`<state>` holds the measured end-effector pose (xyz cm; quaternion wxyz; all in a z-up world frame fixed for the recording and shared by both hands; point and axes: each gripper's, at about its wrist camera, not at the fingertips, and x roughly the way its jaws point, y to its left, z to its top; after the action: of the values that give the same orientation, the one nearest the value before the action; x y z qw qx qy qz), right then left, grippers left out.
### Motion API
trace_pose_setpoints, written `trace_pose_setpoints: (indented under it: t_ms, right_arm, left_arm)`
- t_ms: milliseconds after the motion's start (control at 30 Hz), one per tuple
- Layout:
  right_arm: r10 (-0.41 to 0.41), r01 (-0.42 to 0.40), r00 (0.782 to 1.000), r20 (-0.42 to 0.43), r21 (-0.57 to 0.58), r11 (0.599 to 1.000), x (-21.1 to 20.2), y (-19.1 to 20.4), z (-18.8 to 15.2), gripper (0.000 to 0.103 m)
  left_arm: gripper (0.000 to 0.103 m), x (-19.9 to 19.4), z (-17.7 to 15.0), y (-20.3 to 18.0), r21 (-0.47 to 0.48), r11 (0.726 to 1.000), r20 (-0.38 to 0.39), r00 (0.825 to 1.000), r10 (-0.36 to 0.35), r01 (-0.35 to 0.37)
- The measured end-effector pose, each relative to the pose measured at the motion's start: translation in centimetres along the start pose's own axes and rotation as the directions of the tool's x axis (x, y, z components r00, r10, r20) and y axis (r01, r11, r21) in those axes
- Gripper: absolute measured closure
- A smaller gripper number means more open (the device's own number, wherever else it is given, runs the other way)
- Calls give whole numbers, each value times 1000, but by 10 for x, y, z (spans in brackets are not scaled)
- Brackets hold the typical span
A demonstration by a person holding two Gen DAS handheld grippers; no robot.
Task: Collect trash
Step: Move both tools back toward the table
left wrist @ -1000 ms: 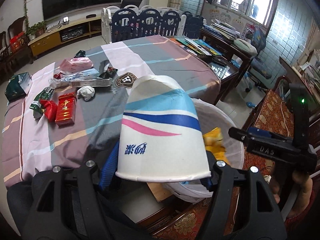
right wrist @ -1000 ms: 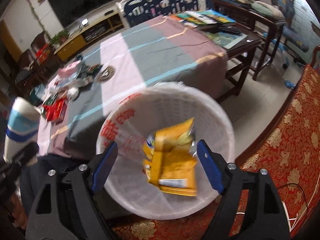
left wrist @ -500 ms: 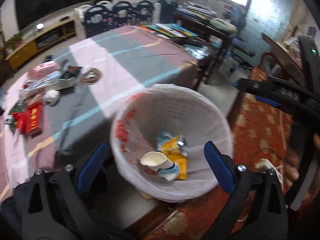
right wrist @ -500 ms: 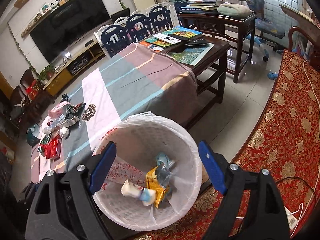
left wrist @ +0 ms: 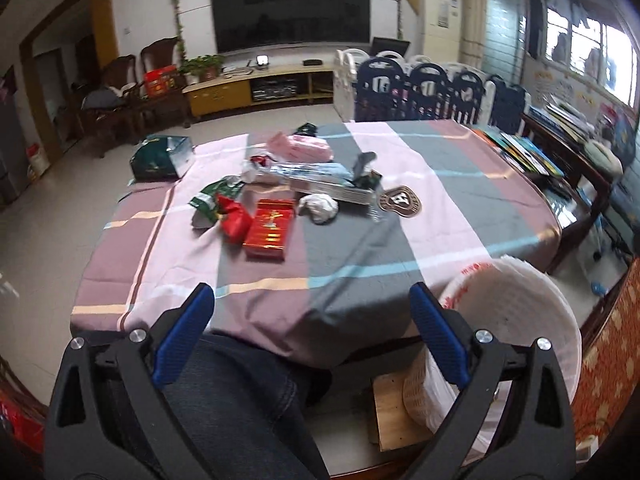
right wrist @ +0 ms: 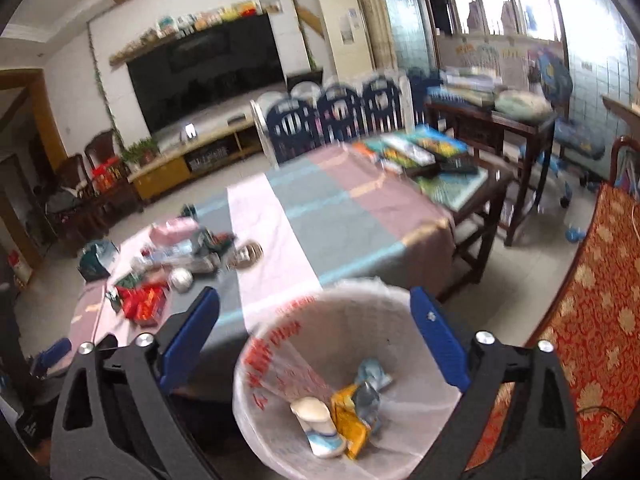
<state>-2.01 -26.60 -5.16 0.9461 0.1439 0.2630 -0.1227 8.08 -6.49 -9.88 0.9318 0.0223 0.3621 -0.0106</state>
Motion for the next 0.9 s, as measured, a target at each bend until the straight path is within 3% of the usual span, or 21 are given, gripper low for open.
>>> trace_pose_setpoints:
  t_ms: [67, 167, 500, 900]
  right_arm:
    - [-8, 9, 995, 102, -14, 1000, -12, 12, 4, 3]
    - [-16, 20, 992, 129, -29, 999, -16, 25, 6, 3]
    - [72, -73, 997, -36, -21, 997, 3, 40, -3, 3]
    - [114, -114, 989, -95, -2, 993, 7, 42, -8, 3]
  left_arm:
    - [6, -2, 1, 10, -33, 999, 4, 1000, -5, 5]
    - [6, -4, -1, 21, -74, 997, 8, 1000, -14, 14]
    - [5, -5, -4, 39, -144, 989, 20, 1000, -15, 18]
    - [5, -4, -6, 40, -148, 989, 16, 1000, -14, 16]
